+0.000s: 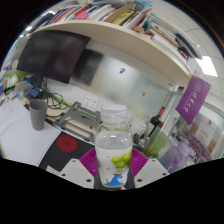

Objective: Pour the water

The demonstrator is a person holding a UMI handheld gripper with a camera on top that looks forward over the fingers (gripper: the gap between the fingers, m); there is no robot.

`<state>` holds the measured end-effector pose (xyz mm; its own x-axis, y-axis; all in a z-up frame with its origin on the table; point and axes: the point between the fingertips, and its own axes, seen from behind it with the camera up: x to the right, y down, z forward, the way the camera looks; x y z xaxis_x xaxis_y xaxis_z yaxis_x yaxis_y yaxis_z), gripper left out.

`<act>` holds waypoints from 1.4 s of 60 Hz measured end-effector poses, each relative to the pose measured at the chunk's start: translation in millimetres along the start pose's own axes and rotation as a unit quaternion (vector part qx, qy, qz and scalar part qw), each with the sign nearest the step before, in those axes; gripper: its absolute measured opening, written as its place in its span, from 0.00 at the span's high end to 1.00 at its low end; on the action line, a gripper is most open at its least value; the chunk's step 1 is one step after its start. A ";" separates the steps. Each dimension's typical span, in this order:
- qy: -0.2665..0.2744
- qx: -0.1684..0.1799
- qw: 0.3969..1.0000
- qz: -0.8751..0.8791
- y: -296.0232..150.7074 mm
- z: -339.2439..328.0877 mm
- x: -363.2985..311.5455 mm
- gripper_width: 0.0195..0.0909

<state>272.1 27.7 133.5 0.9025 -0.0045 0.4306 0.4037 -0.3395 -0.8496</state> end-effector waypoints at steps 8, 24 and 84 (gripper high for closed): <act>0.001 -0.024 0.986 -0.167 -41.8 15.2 -29.5 0.71; -0.009 -0.007 0.895 -0.446 -106.6 48.5 -105.1 0.71; -0.078 -0.018 0.936 -0.342 -139.9 69.0 -137.1 0.71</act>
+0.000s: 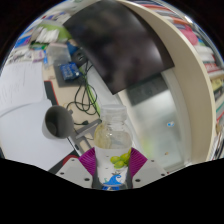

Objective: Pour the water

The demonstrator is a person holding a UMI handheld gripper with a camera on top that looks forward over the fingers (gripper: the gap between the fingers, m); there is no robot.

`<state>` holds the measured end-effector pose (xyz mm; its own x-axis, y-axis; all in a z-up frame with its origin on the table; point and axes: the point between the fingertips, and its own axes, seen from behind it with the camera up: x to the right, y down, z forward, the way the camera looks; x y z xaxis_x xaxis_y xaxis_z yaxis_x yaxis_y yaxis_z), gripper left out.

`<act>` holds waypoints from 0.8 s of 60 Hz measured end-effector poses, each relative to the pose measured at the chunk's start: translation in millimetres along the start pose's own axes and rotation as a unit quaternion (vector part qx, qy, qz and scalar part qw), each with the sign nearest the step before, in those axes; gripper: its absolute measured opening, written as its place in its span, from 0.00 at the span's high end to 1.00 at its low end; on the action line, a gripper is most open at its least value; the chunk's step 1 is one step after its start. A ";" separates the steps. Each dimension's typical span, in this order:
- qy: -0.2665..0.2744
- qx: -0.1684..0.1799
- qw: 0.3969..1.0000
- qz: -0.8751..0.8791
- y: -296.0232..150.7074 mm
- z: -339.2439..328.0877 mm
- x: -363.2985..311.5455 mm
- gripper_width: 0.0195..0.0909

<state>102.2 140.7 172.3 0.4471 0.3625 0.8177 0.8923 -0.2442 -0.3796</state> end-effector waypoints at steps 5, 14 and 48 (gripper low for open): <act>-0.032 0.024 0.988 0.147 4.6 -2.8 -5.4 0.70; -0.084 0.085 0.933 0.341 13.4 3.8 -17.6 0.70; -0.091 0.123 0.855 0.496 50.4 60.7 -72.4 0.70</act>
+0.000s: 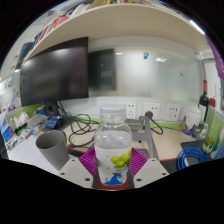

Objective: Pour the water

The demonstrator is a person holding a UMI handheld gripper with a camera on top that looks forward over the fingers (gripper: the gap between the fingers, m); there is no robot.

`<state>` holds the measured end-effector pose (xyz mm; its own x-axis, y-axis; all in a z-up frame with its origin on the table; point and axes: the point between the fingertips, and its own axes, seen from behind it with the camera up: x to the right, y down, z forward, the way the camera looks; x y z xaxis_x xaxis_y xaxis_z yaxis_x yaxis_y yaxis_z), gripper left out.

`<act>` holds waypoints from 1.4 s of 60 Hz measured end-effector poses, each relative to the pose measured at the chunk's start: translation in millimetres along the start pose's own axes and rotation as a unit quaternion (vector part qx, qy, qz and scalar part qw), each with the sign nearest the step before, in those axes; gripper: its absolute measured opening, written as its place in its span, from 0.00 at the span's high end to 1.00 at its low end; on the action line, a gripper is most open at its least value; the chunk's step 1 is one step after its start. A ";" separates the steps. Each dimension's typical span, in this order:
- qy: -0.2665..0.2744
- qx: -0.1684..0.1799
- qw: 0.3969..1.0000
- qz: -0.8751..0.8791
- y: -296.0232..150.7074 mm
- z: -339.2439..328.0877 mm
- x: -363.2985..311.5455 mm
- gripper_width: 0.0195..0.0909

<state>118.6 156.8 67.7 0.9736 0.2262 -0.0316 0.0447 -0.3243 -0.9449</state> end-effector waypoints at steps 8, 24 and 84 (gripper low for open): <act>0.014 0.015 1.000 -0.009 0.9 -1.0 1.9 0.70; 0.039 0.016 0.999 -0.027 3.1 -4.5 0.1 0.53; 0.168 0.009 0.985 0.042 -90.5 -259.3 -88.4 0.07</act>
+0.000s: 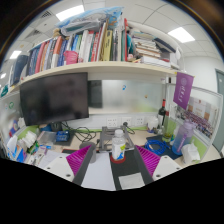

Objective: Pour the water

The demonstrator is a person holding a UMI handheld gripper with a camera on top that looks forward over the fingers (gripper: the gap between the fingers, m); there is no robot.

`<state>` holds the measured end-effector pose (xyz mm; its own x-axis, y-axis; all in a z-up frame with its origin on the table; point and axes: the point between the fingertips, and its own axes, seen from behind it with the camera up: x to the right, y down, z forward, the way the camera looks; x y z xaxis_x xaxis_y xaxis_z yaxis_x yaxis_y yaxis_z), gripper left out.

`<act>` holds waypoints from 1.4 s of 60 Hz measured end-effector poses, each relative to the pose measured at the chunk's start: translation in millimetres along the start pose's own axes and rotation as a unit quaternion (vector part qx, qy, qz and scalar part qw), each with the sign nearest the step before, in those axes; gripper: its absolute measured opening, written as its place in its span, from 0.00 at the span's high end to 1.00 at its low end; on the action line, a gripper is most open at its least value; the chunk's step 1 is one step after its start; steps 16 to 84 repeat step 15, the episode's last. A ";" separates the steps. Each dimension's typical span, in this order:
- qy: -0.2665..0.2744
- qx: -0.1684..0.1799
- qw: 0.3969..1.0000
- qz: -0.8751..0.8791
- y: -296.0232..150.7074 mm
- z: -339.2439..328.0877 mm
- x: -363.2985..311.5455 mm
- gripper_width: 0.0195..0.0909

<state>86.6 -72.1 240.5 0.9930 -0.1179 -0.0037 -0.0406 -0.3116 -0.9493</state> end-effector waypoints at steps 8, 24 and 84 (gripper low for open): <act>-0.001 -0.003 1.000 -0.001 2.9 -1.5 -3.7 0.07; -0.003 -0.004 1.000 0.005 4.3 2.0 -6.8 0.08; -0.003 -0.004 1.000 0.005 4.3 2.0 -6.8 0.08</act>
